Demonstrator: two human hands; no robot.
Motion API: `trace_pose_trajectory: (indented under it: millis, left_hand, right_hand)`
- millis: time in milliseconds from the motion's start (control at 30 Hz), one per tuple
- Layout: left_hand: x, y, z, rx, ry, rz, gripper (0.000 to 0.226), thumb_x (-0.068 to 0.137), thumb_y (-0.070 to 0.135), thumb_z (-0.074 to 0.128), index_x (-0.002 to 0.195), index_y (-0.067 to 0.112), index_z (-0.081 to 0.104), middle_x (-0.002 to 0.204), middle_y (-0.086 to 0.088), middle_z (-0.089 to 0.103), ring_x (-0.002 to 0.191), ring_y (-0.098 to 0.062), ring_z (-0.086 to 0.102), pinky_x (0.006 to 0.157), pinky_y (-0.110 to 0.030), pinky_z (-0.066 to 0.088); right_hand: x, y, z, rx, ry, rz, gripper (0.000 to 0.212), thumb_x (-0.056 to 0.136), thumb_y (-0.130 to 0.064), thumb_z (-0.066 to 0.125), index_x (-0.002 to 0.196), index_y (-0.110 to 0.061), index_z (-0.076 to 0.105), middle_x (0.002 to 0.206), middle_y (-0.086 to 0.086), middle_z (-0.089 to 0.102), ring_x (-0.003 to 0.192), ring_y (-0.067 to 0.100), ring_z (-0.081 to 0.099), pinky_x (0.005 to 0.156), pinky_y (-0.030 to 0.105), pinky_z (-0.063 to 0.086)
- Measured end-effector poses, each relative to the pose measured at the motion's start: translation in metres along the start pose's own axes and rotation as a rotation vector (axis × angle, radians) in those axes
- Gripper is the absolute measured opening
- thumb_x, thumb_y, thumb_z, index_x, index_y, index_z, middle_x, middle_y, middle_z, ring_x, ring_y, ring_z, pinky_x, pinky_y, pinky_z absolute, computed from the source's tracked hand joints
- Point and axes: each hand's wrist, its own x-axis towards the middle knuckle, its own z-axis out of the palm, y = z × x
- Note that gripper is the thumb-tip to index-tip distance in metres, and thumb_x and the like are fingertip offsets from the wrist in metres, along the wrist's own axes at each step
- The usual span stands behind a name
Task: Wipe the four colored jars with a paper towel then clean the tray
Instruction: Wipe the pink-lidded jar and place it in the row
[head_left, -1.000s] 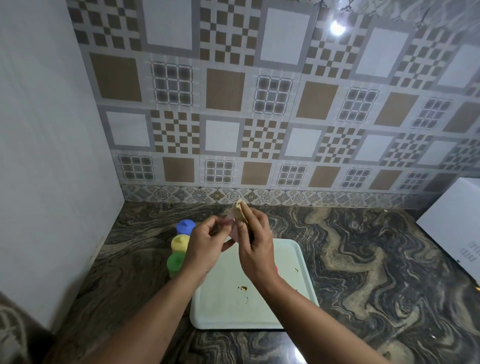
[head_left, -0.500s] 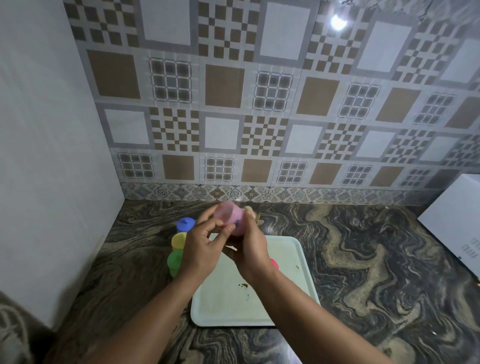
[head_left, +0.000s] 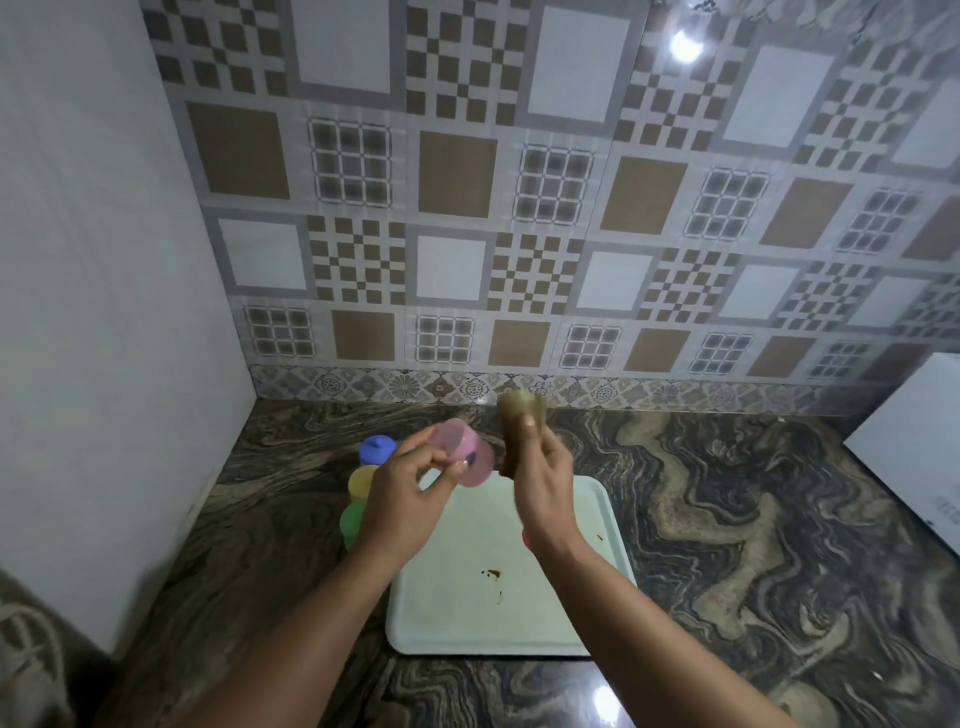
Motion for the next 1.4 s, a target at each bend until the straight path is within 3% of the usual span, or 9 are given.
trace_pose_trajectory:
  millis: [133,300,400,600,767,1033,1100,1233,1400]
  left_hand:
    - [-0.003,0.020,0.005,-0.199,-0.075,0.016,0.004,0.087,0.025,0.074,0.091,0.025,0.076,0.112,0.009,0.075,0.110,-0.009,0.069,0.092,-0.029,0.054]
    - [-0.001,0.025,-0.003,-0.269,-0.254,0.021,0.016,0.094,0.015,0.070,0.100,0.029,0.073,0.149,0.015,0.051,0.142,-0.003,0.043,0.109,-0.026,0.044]
    - [0.001,0.035,0.000,-0.118,-0.084,-0.017,0.030,0.095,0.015,0.067,0.098,0.045,0.065,0.127,0.029,0.061,0.120,-0.010,0.065,0.093,-0.024,0.054]
    - [0.000,0.041,0.001,-0.402,-0.069,-0.226,0.031,0.098,0.006,0.057,0.086,0.032,0.069,0.093,0.002,0.075,0.096,-0.015,0.072,0.093,-0.045,0.059]
    - [-0.003,0.034,-0.004,-0.457,-0.210,-0.124,0.015,0.097,0.025,0.062,0.096,0.033,0.074,0.142,0.008,0.061,0.130,-0.008,0.057,0.101,-0.038,0.054]
    - [-0.002,0.040,-0.002,-0.451,-0.023,-0.208,0.011,0.096,0.024,0.067,0.100,0.016,0.074,0.096,-0.007,0.078,0.098,-0.021,0.074,0.093,-0.051,0.058]
    - [-0.002,0.038,-0.005,-0.385,-0.029,-0.146,0.010,0.093,0.028,0.071,0.089,0.020,0.074,0.091,-0.003,0.077,0.091,-0.017,0.073,0.089,-0.055,0.059]
    - [-0.005,0.029,-0.012,-0.282,-0.078,0.030,0.005,0.093,0.020,0.070,0.090,0.018,0.073,0.132,0.011,0.068,0.121,-0.009,0.065,0.095,-0.035,0.056]
    - [-0.007,0.000,-0.036,0.357,-0.198,0.339,0.018,0.096,0.034,0.060,0.083,0.022,0.061,0.160,0.014,0.037,0.125,-0.009,0.060,0.089,-0.031,0.054]
  right_hand:
    - [-0.014,0.017,-0.001,-0.332,-0.187,-0.319,0.046,0.105,-0.035,0.045,0.145,-0.018,0.061,0.133,-0.001,0.066,0.125,0.007,0.060,0.106,0.025,0.047]
    - [-0.009,-0.009,-0.002,0.030,-0.239,0.256,0.043,0.109,-0.053,0.045,0.111,-0.024,0.077,0.106,0.013,0.077,0.097,0.022,0.072,0.081,0.052,0.065]
    - [-0.013,0.005,0.003,-0.216,-0.176,-0.145,0.038,0.108,-0.043,0.045,0.126,-0.023,0.073,0.115,0.007,0.069,0.109,0.012,0.066,0.100,0.051,0.057]
    - [-0.022,0.015,-0.003,-0.475,-0.193,-0.660,0.044,0.108,-0.022,0.046,0.151,-0.015,0.056,0.150,0.002,0.052,0.141,0.018,0.049,0.115,0.032,0.041]
    - [-0.006,-0.010,0.005,0.065,-0.136,0.145,0.029,0.110,-0.031,0.052,0.113,-0.017,0.076,0.100,0.013,0.074,0.093,0.023,0.068,0.081,0.053,0.063]
    - [-0.012,0.015,0.003,-0.419,-0.145,-0.689,0.041,0.106,-0.019,0.053,0.145,-0.015,0.062,0.139,0.006,0.056,0.132,0.023,0.055,0.109,0.033,0.046]
    - [-0.012,0.008,0.008,-0.216,-0.127,-0.448,0.034,0.108,-0.023,0.050,0.135,-0.014,0.069,0.127,0.006,0.065,0.119,0.020,0.063,0.106,0.042,0.053]
    - [0.008,-0.002,0.009,0.431,-0.311,0.752,0.031,0.104,-0.029,0.053,0.112,-0.005,0.070,0.102,0.014,0.067,0.087,0.024,0.065,0.093,0.056,0.061]
    - [-0.006,0.021,0.023,0.594,-0.319,0.998,0.037,0.087,-0.022,0.062,0.111,0.003,0.073,0.109,0.021,0.067,0.100,0.030,0.066,0.079,0.052,0.065]
